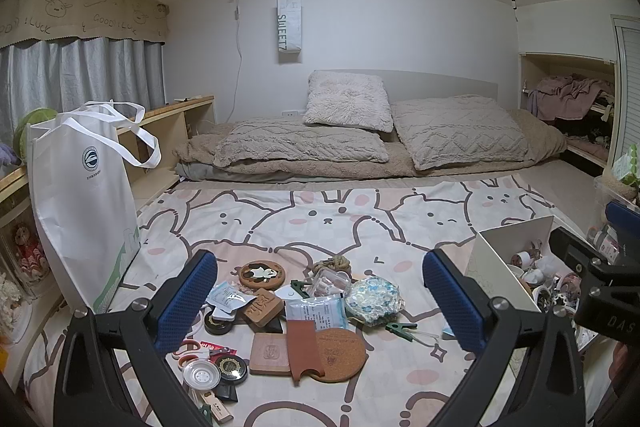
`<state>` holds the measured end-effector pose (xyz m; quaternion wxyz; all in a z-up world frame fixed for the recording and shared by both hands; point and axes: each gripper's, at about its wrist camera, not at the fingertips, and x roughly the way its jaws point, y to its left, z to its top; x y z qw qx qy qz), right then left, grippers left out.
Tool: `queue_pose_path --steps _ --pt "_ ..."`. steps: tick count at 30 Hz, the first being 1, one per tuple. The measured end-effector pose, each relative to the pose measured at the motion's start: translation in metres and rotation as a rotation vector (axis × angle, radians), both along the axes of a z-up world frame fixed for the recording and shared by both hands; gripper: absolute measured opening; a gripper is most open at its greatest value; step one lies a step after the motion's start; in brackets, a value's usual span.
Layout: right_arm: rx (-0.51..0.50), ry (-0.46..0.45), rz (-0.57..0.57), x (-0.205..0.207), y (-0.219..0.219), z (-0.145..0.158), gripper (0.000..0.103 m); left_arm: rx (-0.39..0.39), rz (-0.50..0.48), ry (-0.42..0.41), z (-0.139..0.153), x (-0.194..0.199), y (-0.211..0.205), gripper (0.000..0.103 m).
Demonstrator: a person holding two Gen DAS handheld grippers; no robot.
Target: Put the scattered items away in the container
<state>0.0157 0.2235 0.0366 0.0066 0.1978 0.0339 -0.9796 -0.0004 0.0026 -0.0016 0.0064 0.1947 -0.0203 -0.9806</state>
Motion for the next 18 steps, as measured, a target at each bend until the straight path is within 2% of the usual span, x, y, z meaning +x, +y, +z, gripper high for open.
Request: queue_pose_path --steps 18 --pt "-0.003 -0.007 -0.005 -0.0037 0.0029 -0.0031 0.103 -0.004 0.003 -0.002 -0.0063 -0.0012 -0.0027 0.103"
